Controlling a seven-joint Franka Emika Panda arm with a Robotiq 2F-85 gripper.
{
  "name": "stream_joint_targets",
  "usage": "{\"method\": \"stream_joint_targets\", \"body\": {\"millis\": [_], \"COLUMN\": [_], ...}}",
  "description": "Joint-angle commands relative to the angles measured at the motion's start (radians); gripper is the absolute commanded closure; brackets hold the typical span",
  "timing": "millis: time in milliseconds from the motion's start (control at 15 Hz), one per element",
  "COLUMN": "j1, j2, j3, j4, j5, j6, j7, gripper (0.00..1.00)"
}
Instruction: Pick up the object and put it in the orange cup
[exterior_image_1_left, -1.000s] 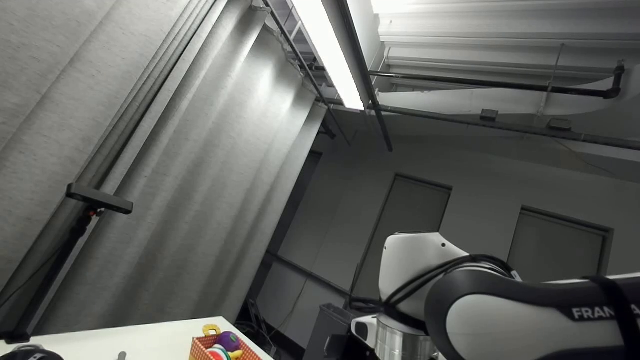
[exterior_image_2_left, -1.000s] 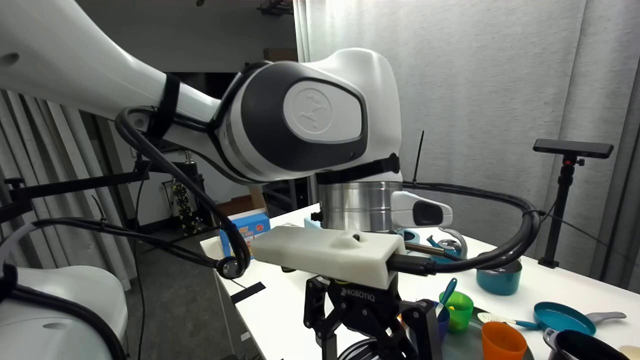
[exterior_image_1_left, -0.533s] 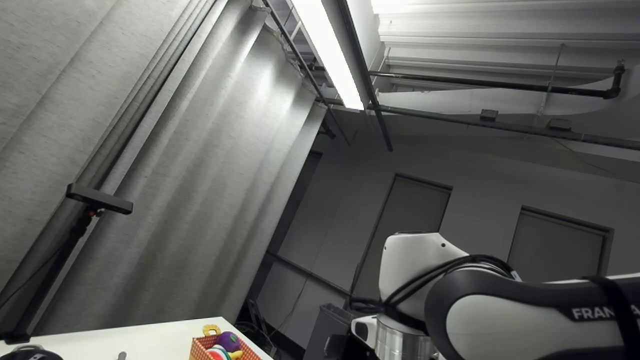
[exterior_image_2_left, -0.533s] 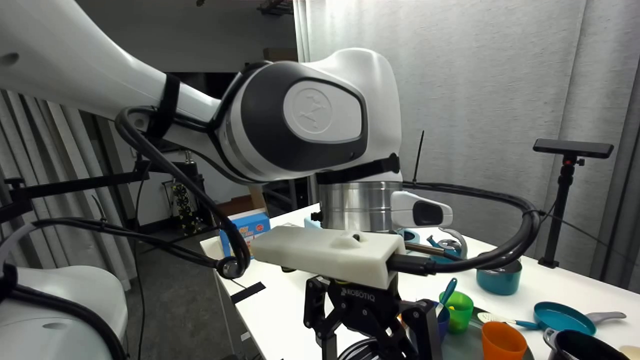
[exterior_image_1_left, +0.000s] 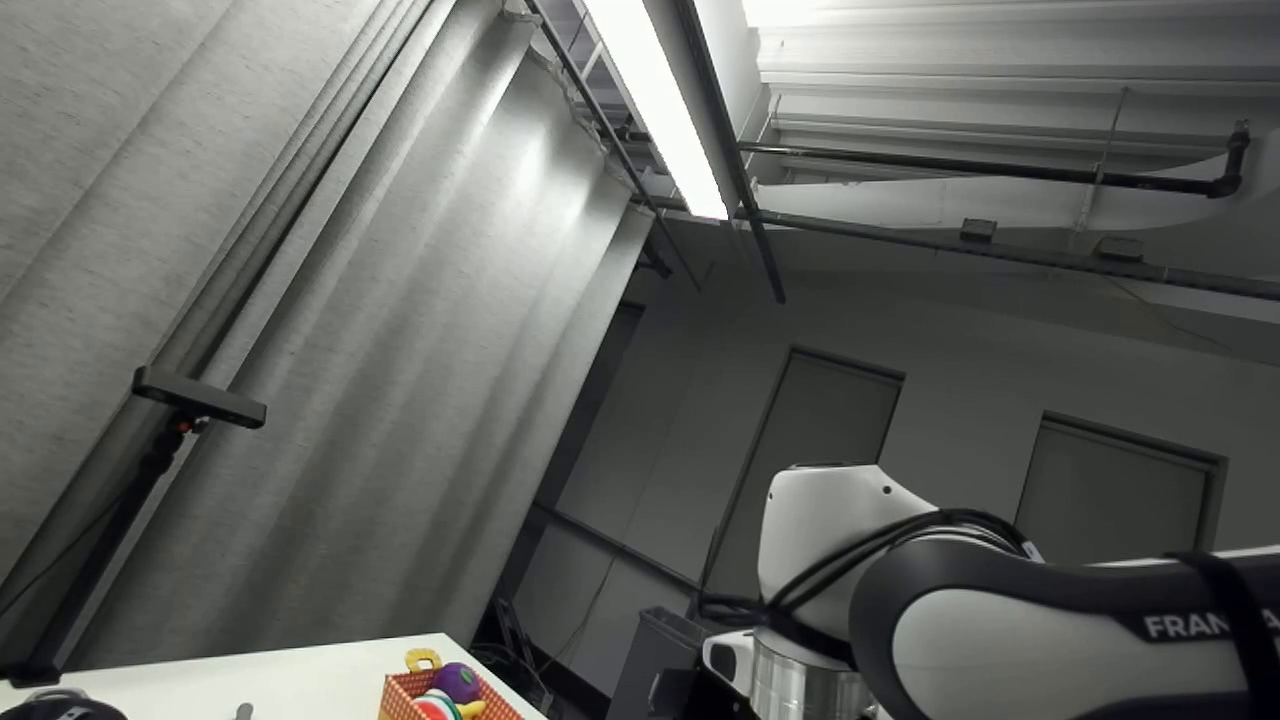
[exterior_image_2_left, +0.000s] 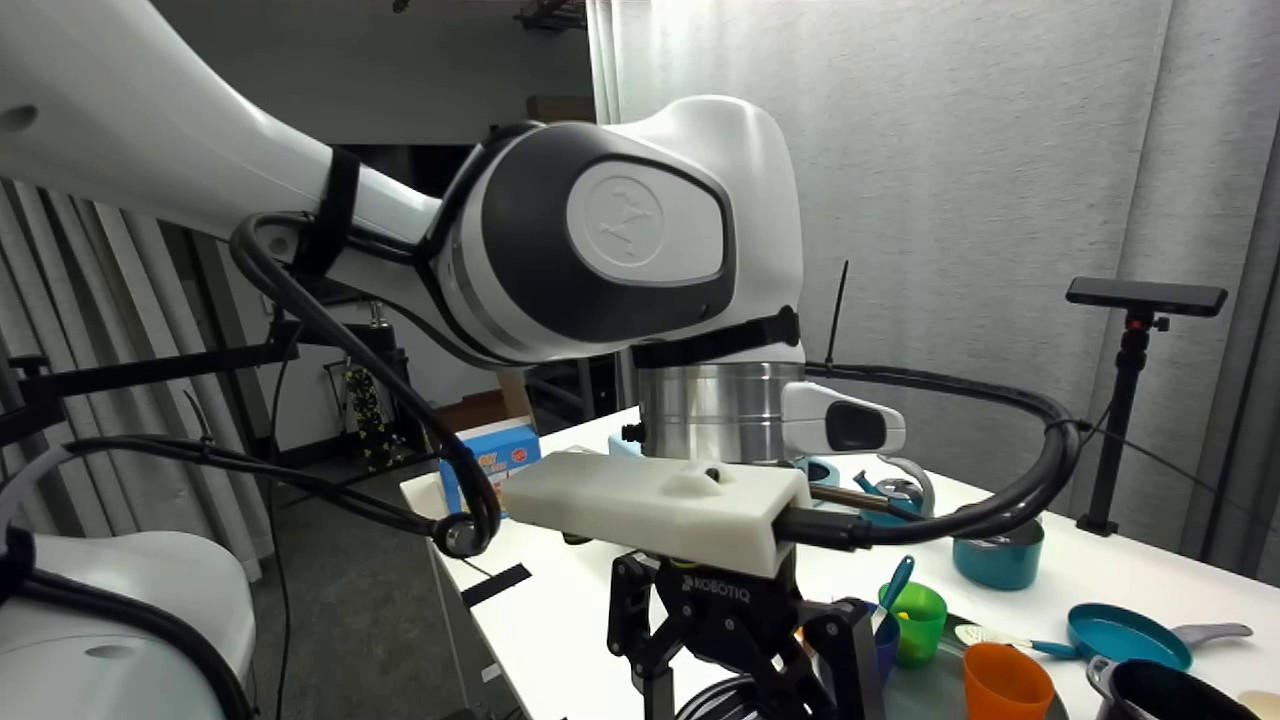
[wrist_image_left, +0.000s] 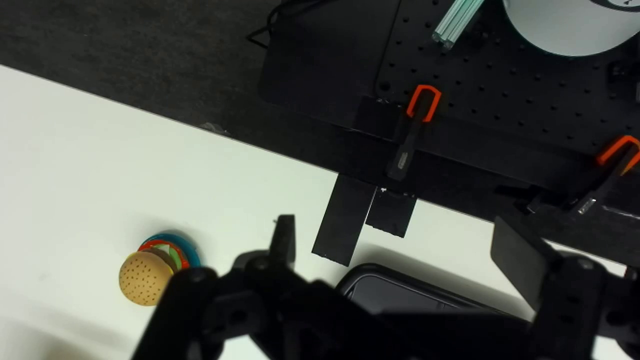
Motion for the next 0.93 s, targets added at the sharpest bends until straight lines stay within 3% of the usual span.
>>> {"method": "stream_joint_targets", "body": {"millis": [0, 533, 867], "j1": [0.014, 0.057, 0.089], "j2": [0.014, 0.111, 0.170], "j3": [-0.007, 0.074, 0.093], "j4": [0.009, 0.077, 0.124], "j5": [-0.010, -0.035, -0.024], "j6": [0.009, 0.033, 0.128], "j7": [0.031, 0.085, 0.083], "gripper": [0.00, 0.00, 0.00]}}
